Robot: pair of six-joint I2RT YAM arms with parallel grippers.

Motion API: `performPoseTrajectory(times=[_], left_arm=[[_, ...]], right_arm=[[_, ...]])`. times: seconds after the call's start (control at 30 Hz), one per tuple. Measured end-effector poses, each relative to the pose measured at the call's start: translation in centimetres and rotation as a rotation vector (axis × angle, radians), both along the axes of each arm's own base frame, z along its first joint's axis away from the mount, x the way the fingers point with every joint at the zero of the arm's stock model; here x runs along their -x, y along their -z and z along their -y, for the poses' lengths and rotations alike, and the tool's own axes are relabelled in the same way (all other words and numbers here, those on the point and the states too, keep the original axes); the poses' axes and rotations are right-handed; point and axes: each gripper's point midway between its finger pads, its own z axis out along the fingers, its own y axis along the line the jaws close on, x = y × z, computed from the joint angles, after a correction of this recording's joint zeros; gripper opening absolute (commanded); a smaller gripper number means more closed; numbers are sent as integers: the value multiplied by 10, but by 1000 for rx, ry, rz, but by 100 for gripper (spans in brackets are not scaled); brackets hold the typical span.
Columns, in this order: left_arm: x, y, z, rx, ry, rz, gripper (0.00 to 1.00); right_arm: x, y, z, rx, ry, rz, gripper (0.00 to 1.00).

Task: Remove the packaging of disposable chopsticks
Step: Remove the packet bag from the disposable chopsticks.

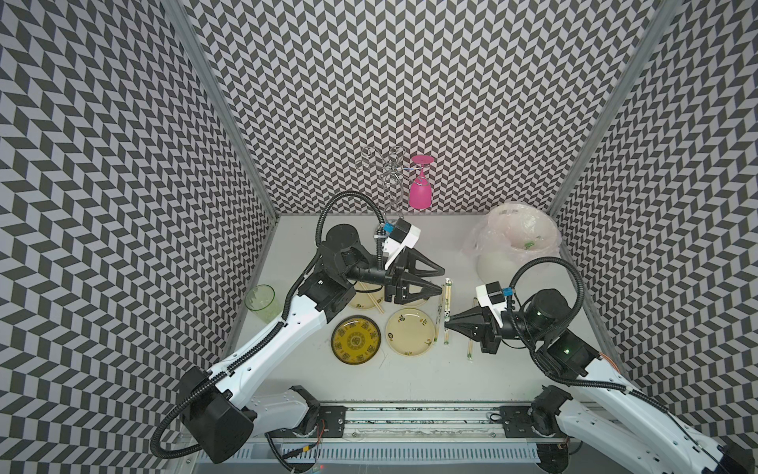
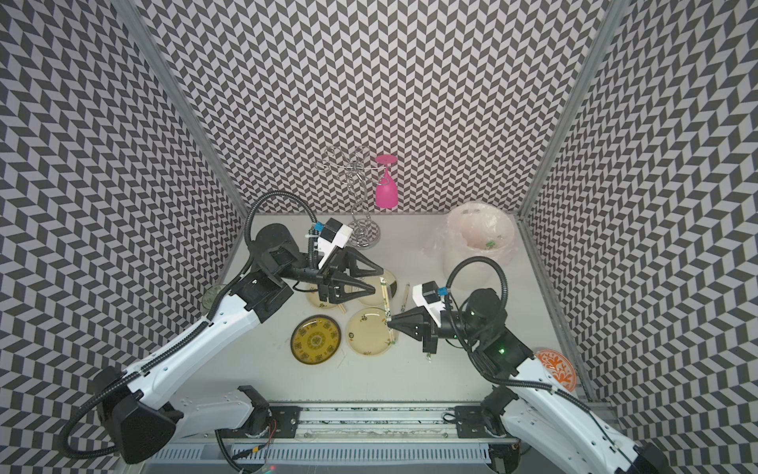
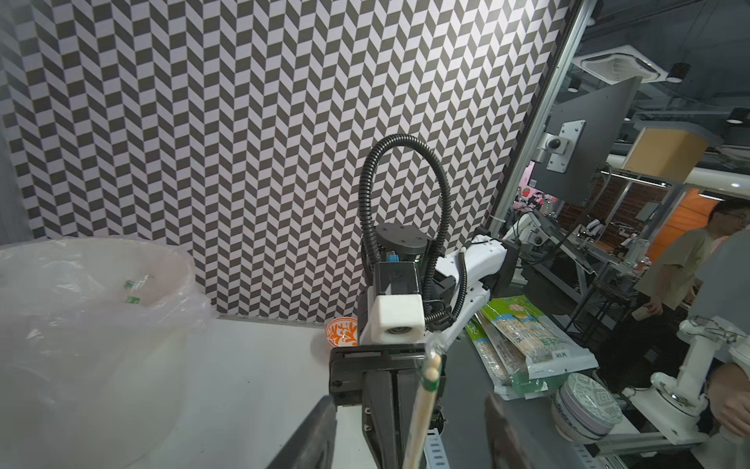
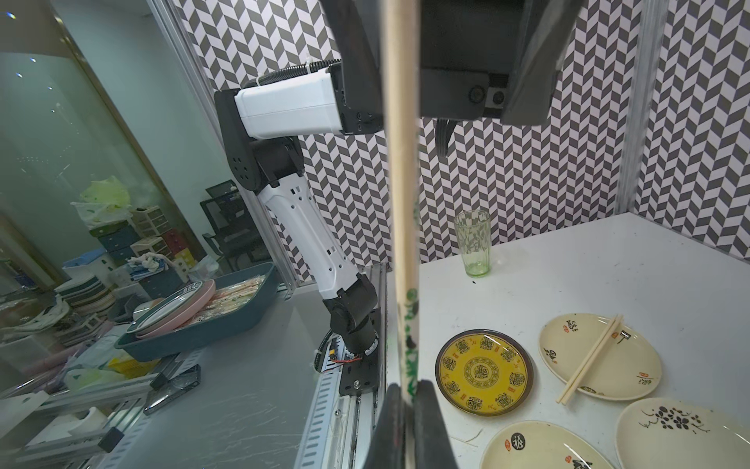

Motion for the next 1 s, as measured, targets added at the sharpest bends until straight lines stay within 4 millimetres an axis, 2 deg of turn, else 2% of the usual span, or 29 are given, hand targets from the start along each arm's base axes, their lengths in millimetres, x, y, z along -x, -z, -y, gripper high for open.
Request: performPoseTrajectory(times=[0.17,0.37,0.47,0.57,0.63,0.8,1.0], left_arm=[[2,2,5,0,28,-17,40],[3,-2,5,9,36,-15,39],[4,-7,5,20,36,-1,36],[5,-11,4,29,37,6,22],[6,-13,3,32,37,7,18],[7,-14,2,35,38,11,0],[1,-16,3,40,-4,6,0]], right_arm=[[0,-3,-5,15,-27,-1,0],[2,5,-7,38,-39,-27,0],[2,7,-8,44,-44,-34,0],[4,8,-8,49,-47,-37,0],[4,8,-8,49,-48,-37,0],[4,8,-8,50,-48,-34,0],[3,9,-8,52,-41,-42,0]])
